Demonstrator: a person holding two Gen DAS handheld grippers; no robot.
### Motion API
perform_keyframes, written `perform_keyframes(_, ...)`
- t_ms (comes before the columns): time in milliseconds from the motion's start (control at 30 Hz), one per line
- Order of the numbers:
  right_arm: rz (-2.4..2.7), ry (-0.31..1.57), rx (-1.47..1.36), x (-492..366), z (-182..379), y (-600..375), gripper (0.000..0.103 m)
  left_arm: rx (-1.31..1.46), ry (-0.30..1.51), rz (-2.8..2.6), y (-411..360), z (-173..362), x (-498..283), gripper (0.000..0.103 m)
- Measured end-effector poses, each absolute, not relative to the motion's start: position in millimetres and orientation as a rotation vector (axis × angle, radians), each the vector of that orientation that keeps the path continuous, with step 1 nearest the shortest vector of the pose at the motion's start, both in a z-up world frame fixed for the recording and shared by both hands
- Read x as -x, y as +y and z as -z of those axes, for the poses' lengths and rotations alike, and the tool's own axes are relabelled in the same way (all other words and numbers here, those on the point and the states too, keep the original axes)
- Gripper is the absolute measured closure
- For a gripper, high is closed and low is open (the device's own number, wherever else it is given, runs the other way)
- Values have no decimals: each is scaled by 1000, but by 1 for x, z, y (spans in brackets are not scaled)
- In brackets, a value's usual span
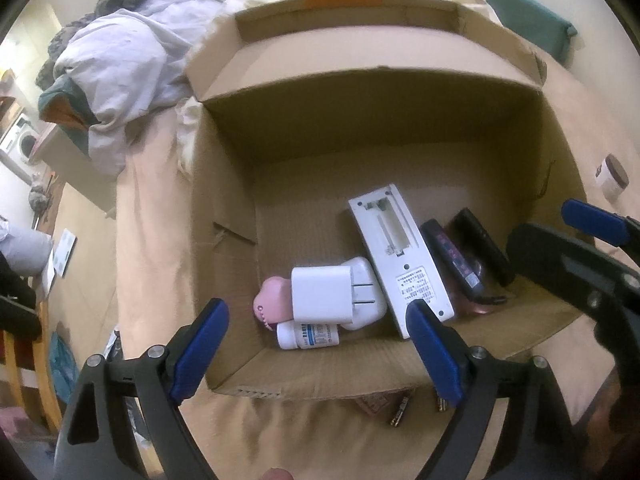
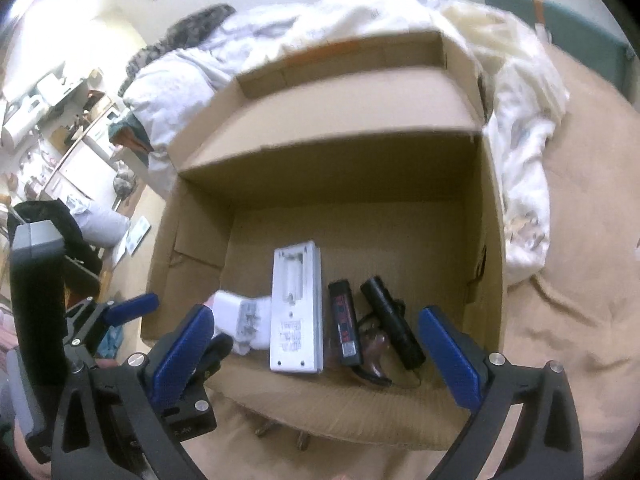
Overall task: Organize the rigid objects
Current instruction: 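Lift both tools up away from the box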
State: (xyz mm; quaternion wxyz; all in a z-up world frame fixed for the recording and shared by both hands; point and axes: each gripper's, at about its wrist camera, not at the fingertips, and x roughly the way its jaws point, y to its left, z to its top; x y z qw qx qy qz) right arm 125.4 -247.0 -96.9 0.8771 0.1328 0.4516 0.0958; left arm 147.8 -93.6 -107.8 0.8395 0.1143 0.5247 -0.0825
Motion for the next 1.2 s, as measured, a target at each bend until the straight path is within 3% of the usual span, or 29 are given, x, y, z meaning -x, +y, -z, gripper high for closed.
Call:
perform_keyframes(600,-231,812,-313,-74,60,-257,0,-133,1102,143,-43,68,-85,14)
perform_keyframes(1200,-256,1049,-150,-36,104,-243,0,-40,1141,96,-34,81,-86,14)
